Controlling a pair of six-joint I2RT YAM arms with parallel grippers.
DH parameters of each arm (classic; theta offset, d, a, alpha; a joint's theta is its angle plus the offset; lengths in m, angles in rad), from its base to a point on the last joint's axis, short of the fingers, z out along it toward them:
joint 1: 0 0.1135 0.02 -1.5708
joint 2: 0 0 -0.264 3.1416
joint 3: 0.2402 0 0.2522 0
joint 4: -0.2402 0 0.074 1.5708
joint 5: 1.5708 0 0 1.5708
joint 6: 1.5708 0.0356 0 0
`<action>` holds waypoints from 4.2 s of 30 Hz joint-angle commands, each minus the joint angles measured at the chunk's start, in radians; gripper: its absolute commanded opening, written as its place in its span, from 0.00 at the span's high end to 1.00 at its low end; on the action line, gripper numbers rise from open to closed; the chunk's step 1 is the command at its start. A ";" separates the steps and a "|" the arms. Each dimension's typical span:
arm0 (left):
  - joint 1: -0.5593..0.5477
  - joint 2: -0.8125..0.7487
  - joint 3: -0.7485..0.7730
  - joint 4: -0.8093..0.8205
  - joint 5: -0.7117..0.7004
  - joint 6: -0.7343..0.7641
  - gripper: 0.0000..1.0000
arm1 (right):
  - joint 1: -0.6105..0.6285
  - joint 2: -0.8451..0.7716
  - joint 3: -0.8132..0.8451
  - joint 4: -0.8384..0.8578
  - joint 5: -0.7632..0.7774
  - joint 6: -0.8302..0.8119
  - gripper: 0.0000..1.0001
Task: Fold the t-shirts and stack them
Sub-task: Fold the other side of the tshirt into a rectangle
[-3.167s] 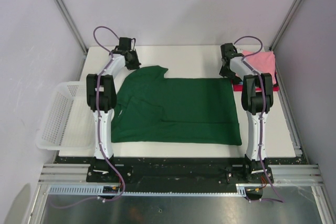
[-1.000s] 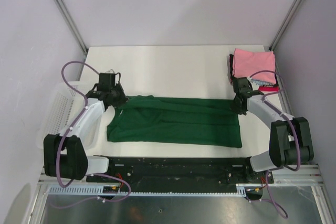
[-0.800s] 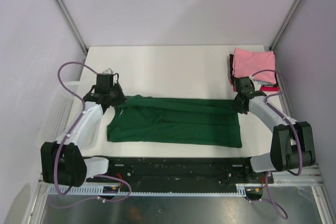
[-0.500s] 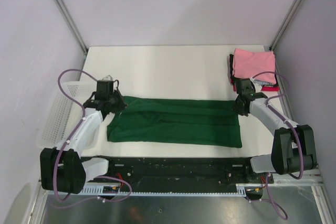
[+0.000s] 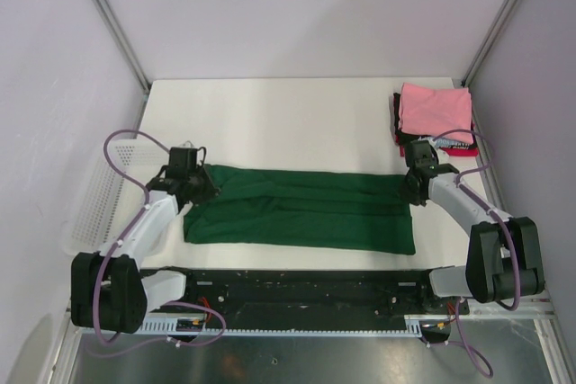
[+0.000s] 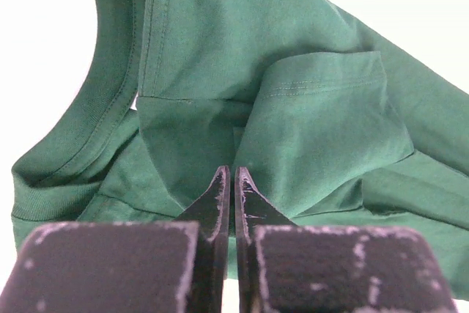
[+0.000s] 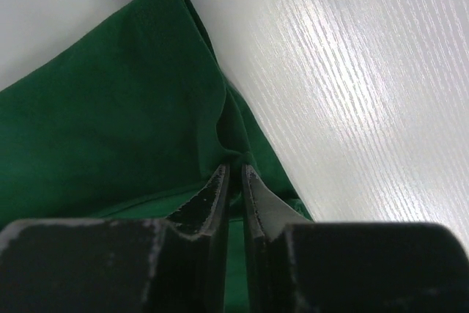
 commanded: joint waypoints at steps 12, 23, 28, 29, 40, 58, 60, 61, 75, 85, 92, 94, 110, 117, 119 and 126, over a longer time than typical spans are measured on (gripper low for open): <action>-0.002 -0.055 -0.108 0.020 0.011 -0.097 1.00 | -0.037 -0.072 -0.037 -0.023 -0.008 -0.007 0.66; -0.002 -0.059 -0.119 0.022 0.003 -0.100 1.00 | -0.039 -0.077 -0.045 -0.006 -0.053 0.004 0.65; -0.002 -0.104 -0.112 0.021 0.036 -0.101 1.00 | -0.002 -0.064 -0.047 0.014 -0.077 0.017 0.66; -0.001 -0.118 -0.108 0.021 0.042 -0.102 1.00 | 0.001 -0.055 -0.049 0.021 -0.080 0.018 0.66; -0.001 -0.186 -0.167 -0.015 0.014 -0.193 1.00 | -0.029 0.061 -0.084 0.091 -0.121 0.010 0.67; -0.015 -0.180 -0.005 -0.003 0.078 -0.017 0.39 | 0.026 -0.066 -0.032 0.096 -0.161 -0.015 0.68; -0.035 -0.112 0.058 -0.004 0.085 0.029 0.42 | 0.046 -0.069 -0.017 0.110 -0.177 -0.017 0.68; -0.047 -0.079 0.083 -0.005 0.078 0.043 0.43 | 0.060 -0.067 -0.011 0.115 -0.181 -0.017 0.68; -0.127 0.225 0.196 -0.005 -0.091 0.060 0.50 | 0.356 0.115 0.125 0.254 -0.229 -0.039 0.68; -0.159 0.269 0.183 -0.006 -0.134 0.058 0.68 | 0.511 0.303 0.292 0.272 -0.209 -0.065 0.67; -0.213 0.147 0.120 -0.009 -0.091 0.033 0.99 | 0.568 0.430 0.409 0.277 -0.217 -0.091 0.68; -0.223 0.099 0.089 -0.015 -0.083 0.023 1.00 | 0.582 0.463 0.439 0.276 -0.221 -0.093 0.68; -0.261 -0.093 -0.056 -0.032 -0.030 -0.007 1.00 | 0.722 0.542 0.486 0.243 -0.231 -0.063 0.68; -0.284 -0.083 -0.043 -0.034 0.018 0.005 1.00 | 0.762 0.558 0.485 0.202 -0.183 -0.067 0.68; -0.296 -0.063 -0.040 -0.035 0.020 0.009 1.00 | 0.764 0.575 0.486 0.197 -0.182 -0.068 0.68; -0.320 -0.028 -0.043 -0.033 0.014 0.016 0.99 | 0.762 0.526 0.486 0.174 -0.146 -0.079 0.68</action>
